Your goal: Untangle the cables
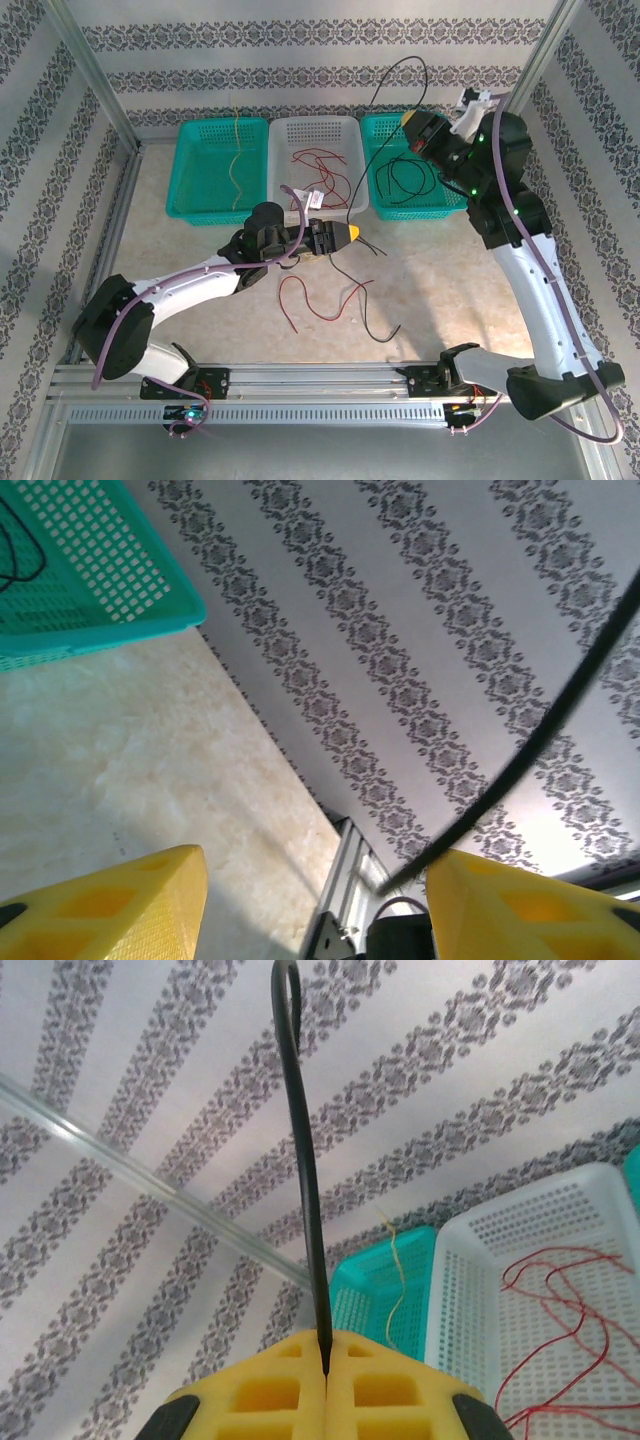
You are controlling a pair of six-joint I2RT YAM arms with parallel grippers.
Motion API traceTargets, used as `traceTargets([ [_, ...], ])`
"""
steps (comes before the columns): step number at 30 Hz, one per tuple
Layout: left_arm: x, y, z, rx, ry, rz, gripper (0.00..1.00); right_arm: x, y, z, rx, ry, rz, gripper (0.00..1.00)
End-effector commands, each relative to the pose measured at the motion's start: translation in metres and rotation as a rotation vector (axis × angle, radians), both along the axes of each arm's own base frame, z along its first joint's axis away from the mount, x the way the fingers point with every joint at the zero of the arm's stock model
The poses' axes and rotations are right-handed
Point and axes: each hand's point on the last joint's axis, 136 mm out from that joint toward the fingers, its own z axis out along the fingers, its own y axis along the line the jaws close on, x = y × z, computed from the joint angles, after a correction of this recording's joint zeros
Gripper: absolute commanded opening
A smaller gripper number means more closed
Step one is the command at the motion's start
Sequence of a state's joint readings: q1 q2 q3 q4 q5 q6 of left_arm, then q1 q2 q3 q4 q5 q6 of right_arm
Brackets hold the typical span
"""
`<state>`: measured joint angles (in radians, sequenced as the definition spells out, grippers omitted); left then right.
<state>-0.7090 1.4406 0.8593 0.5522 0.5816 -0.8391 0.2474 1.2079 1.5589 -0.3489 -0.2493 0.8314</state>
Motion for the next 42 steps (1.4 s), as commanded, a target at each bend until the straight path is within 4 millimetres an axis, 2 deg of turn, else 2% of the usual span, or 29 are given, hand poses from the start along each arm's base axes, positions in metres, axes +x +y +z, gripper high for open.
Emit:
traceTargets([
  [1,0.000,0.006,0.006,0.080,-0.059,0.039,0.63,0.016,-0.022,0.010,-0.031,-0.015,-0.067,0.00],
  [9,0.008,0.059,-0.037,0.384,-0.008,0.226,0.64,0.071,-0.091,-0.009,-0.148,0.078,-0.257,0.00],
  [13,0.012,0.081,-0.040,0.414,0.012,0.293,0.66,0.096,-0.122,-0.025,-0.177,0.135,-0.324,0.00],
  [17,0.018,0.099,-0.040,0.440,0.022,0.343,0.68,0.118,-0.141,-0.045,-0.219,0.203,-0.355,0.00],
  [25,0.025,0.123,-0.058,0.478,0.093,0.396,0.69,0.151,-0.147,-0.094,-0.293,0.330,-0.336,0.00],
  [35,0.026,0.122,-0.076,0.494,0.142,0.377,0.69,0.178,-0.150,-0.150,-0.347,0.445,-0.306,0.00],
  [36,0.026,0.121,-0.079,0.497,0.149,0.372,0.69,0.181,-0.149,-0.153,-0.351,0.457,-0.299,0.02],
  [37,0.026,0.121,-0.081,0.504,0.155,0.366,0.69,0.182,-0.148,-0.156,-0.355,0.464,-0.296,0.08],
  [39,0.025,0.119,-0.084,0.523,0.162,0.352,0.70,0.183,-0.146,-0.158,-0.365,0.473,-0.290,0.27],
  [40,0.025,0.120,-0.086,0.536,0.165,0.349,0.70,0.182,-0.144,-0.158,-0.368,0.472,-0.288,0.33],
  [42,0.025,0.122,-0.092,0.562,0.172,0.353,0.71,0.179,-0.138,-0.153,-0.371,0.460,-0.280,0.38],
])
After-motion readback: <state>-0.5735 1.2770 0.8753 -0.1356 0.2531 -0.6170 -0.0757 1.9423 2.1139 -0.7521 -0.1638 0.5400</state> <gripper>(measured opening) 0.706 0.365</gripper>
